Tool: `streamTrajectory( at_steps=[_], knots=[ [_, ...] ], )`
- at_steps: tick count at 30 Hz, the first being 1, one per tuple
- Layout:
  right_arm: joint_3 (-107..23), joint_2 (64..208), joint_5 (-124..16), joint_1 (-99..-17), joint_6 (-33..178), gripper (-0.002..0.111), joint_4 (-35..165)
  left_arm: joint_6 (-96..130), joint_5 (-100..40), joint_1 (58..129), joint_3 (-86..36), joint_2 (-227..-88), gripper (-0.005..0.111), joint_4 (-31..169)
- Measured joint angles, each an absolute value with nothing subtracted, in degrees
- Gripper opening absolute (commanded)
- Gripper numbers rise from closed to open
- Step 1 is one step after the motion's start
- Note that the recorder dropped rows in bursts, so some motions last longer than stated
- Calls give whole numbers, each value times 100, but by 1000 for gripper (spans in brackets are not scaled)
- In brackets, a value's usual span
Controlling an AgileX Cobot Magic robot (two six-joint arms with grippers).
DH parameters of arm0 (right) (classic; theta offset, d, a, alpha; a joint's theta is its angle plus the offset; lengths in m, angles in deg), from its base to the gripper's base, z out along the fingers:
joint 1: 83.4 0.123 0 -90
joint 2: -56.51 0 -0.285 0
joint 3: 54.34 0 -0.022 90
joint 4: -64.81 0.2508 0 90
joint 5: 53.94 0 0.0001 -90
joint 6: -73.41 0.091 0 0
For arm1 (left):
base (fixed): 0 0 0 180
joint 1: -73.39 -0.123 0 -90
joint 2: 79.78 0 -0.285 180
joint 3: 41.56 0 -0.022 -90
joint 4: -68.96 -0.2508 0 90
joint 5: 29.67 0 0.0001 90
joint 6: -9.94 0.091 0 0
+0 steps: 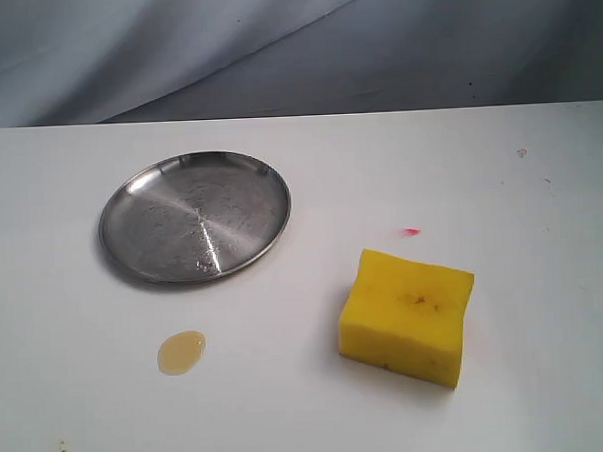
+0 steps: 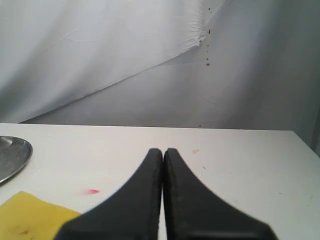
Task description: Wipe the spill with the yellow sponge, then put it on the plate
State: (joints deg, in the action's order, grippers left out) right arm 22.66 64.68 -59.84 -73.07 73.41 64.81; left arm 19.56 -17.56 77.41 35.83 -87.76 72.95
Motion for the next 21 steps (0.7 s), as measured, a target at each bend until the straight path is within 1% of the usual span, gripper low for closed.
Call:
streamTrajectory(
  at_steps=[10,14,21],
  knots=[
    [2266,6468,-5984,-7307,7341,0,6481,1956,-1756,7741,3583,-8776,0,7295],
    [2266,6468,-5787,-7307,7341,0,6481,1956,-1756,7741,3583,-8776,0,7295],
    [2266,6459,-5053,-7307,8028,0,7879,1956,-1756,7741,3583,-8776,0,7295]
  ],
)
